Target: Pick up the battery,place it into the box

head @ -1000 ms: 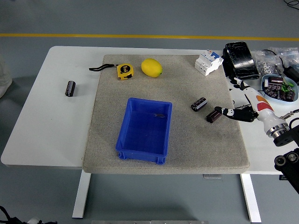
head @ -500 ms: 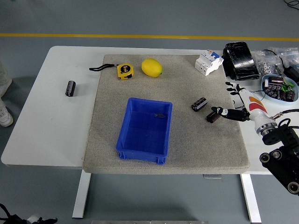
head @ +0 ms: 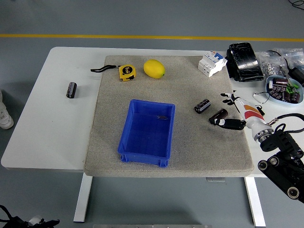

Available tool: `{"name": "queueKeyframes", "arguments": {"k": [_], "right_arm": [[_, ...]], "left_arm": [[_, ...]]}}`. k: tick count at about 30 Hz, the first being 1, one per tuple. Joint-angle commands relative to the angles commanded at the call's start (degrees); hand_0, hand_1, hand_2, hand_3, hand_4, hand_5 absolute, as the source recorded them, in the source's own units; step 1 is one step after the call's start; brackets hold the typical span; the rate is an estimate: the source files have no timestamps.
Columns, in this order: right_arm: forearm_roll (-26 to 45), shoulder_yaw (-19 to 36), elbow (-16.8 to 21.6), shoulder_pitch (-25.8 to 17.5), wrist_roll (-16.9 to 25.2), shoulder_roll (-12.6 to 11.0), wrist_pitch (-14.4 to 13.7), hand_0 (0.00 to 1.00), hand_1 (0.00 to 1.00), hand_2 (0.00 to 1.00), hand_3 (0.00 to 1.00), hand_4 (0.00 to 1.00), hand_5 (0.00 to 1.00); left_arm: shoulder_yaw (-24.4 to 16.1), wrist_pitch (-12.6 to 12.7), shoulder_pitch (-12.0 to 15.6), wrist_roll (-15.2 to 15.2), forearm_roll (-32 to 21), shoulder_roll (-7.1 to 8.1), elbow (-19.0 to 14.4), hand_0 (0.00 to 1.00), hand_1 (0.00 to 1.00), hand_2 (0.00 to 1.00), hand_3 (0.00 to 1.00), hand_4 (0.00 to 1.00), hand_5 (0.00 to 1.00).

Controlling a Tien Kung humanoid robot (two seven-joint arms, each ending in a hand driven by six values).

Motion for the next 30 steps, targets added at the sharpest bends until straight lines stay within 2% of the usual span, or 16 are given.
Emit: {"name": "queueKeyframes", "arguments": {"k": [9, 10, 11, 16, 17, 30], "right_arm": [[-0.6, -2.9, -5.1, 1.4, 0.1, 0.6, -3.1, 0.740, 0.686, 0.683, 0.815, 0.998, 0.484], [-0.6, -3.0, -5.2, 1.4, 0.1, 0.6, -3.3, 0.740, 0.686, 0.683, 0.815, 0.998, 0.484], [-0.5, -3.2, -5.3, 1.4, 0.1, 0.7, -3.5, 0.651, 0.617, 0.627, 0.781, 0.998, 0.485], [-0.1, -3.7, -5.6, 1.6, 0.3, 0.8, -4.6, 0.651, 0.617, 0.627, 0.781, 0.998, 0.485], [0.0, -3.8, -5.6, 1.7, 0.4, 0.8, -4.8, 0.556, 0.569, 0.583, 0.751, 0.998, 0.485], [0.8, -5.3, -5.8, 2.3, 0.5, 0.8, -5.0, 0.521, 0.553, 0.569, 0.743, 0.998, 0.485]], "left_arm": [[0.5, 0.0, -0.4, -0.1, -0.3, 0.00, 0.0, 0.553, 0.516, 0.616, 0.630, 0.637, 0.691], [0.5, 0.0, -0.5, -0.2, -0.3, 0.00, 0.0, 0.553, 0.516, 0.616, 0.630, 0.637, 0.691], [0.5, 0.1, -0.5, -0.2, -0.4, -0.01, 0.0, 0.553, 0.516, 0.616, 0.629, 0.635, 0.689], [0.6, 0.1, -0.5, -0.2, -0.4, -0.05, 0.0, 0.553, 0.516, 0.616, 0.629, 0.635, 0.689], [0.7, 0.1, -0.5, -0.2, -0.4, -0.06, 0.0, 0.553, 0.519, 0.617, 0.629, 0.636, 0.690], [1.1, 0.0, -0.7, -0.3, -0.7, -0.05, 0.0, 0.554, 0.518, 0.616, 0.628, 0.634, 0.687]]}}
